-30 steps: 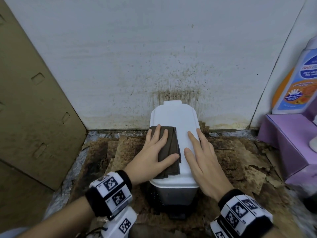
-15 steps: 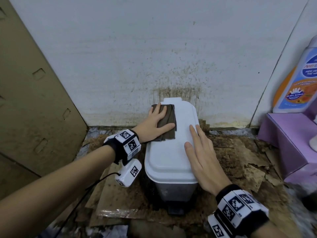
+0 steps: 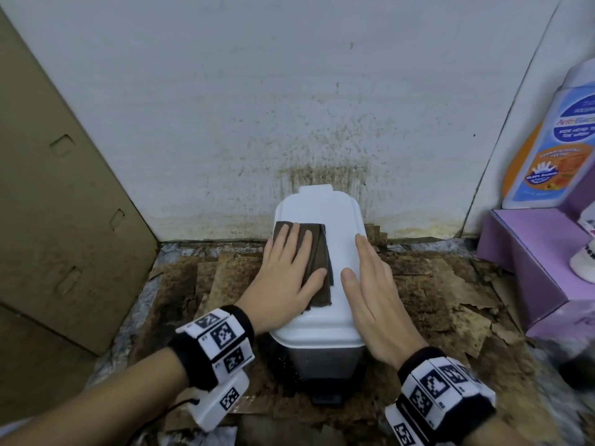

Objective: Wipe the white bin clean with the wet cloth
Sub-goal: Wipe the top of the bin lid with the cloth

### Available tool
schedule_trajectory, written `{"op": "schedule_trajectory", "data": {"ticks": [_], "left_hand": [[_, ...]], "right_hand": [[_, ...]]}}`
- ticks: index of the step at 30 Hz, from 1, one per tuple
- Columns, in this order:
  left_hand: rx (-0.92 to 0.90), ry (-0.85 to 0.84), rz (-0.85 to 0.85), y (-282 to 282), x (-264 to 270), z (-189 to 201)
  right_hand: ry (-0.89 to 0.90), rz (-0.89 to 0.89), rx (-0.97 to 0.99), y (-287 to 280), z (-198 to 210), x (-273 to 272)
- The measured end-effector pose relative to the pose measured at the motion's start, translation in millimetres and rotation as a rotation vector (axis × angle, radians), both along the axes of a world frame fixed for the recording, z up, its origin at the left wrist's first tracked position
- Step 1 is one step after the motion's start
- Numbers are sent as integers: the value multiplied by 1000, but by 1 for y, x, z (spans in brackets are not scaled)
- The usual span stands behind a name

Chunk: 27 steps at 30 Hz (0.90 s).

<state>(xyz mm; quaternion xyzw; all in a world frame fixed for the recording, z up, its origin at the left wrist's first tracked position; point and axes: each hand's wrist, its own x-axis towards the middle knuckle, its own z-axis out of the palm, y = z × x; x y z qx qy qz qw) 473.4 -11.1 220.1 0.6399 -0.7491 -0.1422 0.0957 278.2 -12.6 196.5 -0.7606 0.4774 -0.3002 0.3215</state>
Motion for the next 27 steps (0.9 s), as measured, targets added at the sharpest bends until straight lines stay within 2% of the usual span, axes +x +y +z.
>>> {"op": "schedule_trajectory", "data": {"ticks": [4,8,16,20,22,24,26,27], "left_hand": [[-25,-137,7,4,-10,-2],[-37,-202,-18,-1,-19,0],[-59,-178,-28,-15,-60,4],[9,-135,-50,-10,-65,11],[68,-26,-62,-10,-61,18],[100,195,-38,-8,-52,26],[-3,365,37,-2,-38,29],[-89,396,86,1,-29,28]], "right_hand": [[-54,4,33,0,-1,-1],[-143,19,112,1,3,-2],[-419,-19,273,-6,6,-8],[-379,-23,271,-12,10,-12],[-335,-30,246,-12,13,-13],[-273,-38,211,-13,18,-12],[-194,-64,152,-14,23,-8],[-143,-84,105,-14,25,-6]]}}
